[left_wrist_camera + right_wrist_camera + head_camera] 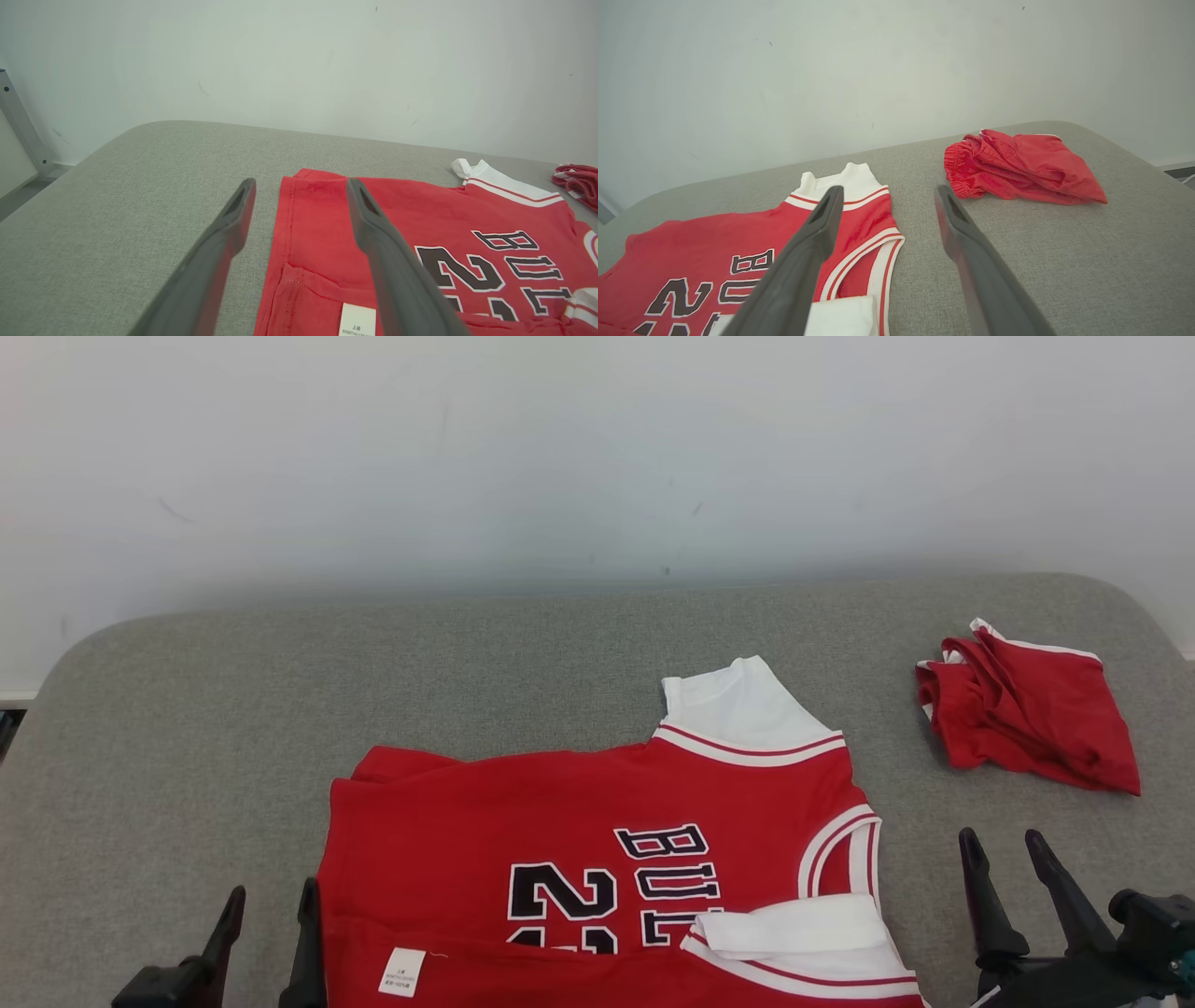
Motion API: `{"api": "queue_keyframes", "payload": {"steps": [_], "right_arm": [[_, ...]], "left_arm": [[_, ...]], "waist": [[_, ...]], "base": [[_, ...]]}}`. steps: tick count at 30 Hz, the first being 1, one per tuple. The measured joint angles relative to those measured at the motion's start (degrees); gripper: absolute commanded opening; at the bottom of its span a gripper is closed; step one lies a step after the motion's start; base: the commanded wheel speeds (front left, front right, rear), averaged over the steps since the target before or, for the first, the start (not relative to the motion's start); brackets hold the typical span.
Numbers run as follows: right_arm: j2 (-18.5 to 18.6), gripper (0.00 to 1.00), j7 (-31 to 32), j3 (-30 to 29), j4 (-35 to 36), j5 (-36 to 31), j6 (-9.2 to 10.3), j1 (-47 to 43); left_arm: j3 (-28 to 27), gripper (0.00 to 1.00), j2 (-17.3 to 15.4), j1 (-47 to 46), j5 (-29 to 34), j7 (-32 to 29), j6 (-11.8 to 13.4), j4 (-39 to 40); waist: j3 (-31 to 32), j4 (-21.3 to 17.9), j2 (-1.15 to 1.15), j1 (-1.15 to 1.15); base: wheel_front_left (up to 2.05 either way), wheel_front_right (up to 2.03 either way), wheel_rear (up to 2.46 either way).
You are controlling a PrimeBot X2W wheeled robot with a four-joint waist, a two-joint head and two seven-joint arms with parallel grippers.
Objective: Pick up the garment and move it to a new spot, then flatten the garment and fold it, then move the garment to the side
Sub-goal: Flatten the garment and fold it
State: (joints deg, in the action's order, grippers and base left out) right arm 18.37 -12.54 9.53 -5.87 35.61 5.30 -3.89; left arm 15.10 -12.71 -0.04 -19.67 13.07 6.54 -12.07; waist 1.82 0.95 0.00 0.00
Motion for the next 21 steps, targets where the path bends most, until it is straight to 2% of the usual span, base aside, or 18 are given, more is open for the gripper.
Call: {"api": "queue_keyframes", "payload": {"steps": [10, 21], "right_arm": [[0.0, 1.0, 0.9, 1.2, -0.3, -0.5, -0.01, 2.0], [-0.2, 1.0, 5.1, 4.3, -4.3, -1.9, -0.88, 14.0]], "left_arm": [[0.1, 1.0, 0.0, 0.5, 0.0, -2.1, 0.0, 0.1], [1.6, 1.0, -0.5, -11.9, -2.2, -8.2, -5.1, -6.3]], "waist": [[-0.5, 0.1, 0.0, 0.0], [-4.0, 1.2, 0.0, 0.0]], "base": [[0.0, 0.0, 0.0], [0.0, 0.0, 0.0]]}}
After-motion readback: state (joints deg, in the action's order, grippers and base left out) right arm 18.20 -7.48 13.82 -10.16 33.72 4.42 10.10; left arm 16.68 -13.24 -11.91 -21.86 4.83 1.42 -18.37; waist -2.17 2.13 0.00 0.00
